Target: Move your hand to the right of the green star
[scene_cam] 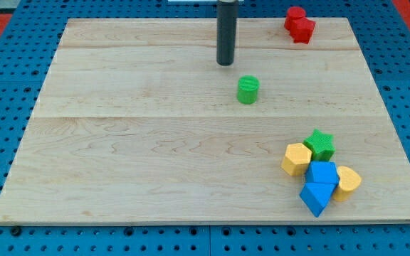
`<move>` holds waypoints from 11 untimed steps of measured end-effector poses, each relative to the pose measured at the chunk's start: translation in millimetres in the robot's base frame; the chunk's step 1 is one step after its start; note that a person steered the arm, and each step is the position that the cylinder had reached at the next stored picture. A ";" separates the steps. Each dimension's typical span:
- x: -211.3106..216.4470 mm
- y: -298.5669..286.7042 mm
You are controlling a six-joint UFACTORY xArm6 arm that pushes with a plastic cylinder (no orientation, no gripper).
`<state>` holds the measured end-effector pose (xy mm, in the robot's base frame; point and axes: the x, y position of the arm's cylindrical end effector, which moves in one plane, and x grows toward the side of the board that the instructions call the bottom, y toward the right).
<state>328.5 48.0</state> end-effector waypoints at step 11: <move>206.0 201.4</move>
